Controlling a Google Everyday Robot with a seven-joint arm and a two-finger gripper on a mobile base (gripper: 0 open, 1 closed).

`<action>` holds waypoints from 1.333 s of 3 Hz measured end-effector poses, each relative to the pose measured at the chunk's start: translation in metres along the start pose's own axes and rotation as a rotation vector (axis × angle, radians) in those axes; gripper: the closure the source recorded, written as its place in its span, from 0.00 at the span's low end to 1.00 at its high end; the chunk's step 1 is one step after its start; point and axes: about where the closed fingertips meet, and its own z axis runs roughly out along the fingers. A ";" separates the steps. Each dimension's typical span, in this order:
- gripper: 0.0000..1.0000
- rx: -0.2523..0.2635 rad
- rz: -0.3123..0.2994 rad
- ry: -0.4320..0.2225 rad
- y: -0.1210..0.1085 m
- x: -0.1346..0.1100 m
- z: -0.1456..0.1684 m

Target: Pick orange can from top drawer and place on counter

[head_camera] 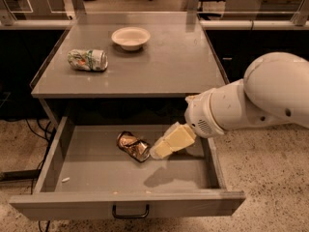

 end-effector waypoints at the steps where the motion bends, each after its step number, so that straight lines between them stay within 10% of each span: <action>1: 0.00 0.005 0.016 -0.079 -0.006 0.002 0.028; 4: 0.00 -0.003 0.021 -0.130 -0.017 0.007 0.076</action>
Offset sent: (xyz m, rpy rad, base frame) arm 0.0568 0.0290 -0.0630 0.1443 -0.0599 -0.0183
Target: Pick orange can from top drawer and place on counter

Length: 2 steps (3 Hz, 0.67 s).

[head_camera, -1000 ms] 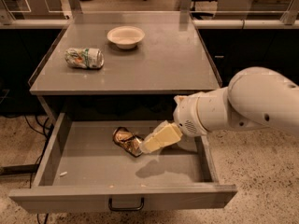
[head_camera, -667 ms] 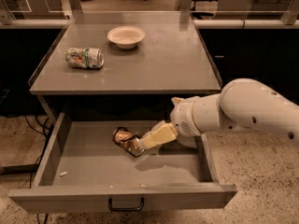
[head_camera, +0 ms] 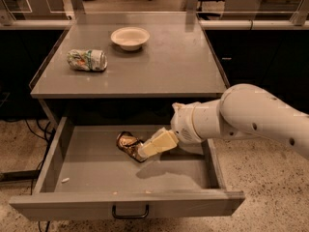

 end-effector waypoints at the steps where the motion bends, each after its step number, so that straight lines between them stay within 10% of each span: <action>1: 0.00 0.000 0.007 0.024 0.003 0.008 0.022; 2: 0.00 0.006 0.018 0.035 0.005 0.014 0.043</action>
Offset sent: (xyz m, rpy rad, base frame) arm 0.0154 0.0342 -0.0609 -0.0298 0.0429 -0.0372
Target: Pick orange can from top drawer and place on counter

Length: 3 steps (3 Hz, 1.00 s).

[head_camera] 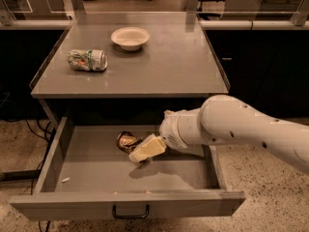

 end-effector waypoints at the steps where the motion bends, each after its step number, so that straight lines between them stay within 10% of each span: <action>1: 0.00 0.012 0.008 0.000 0.000 0.006 0.019; 3: 0.00 0.013 0.017 0.027 0.000 0.023 0.063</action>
Offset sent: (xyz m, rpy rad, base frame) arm 0.0190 0.0302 -0.0646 -0.0222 0.0004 -0.0303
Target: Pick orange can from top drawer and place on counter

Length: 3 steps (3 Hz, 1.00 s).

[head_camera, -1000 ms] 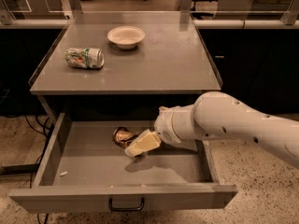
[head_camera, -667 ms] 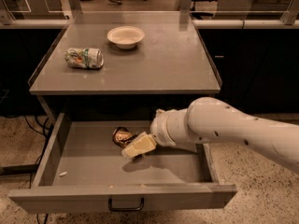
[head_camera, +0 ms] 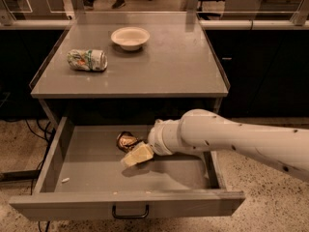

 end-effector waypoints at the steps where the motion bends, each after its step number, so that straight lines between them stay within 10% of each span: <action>1: 0.00 -0.010 0.002 0.009 0.001 0.005 0.025; 3: 0.00 -0.006 0.013 0.042 0.002 0.025 0.067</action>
Offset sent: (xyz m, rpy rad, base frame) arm 0.0224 0.0325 -0.0711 -0.0235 0.0337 -0.0008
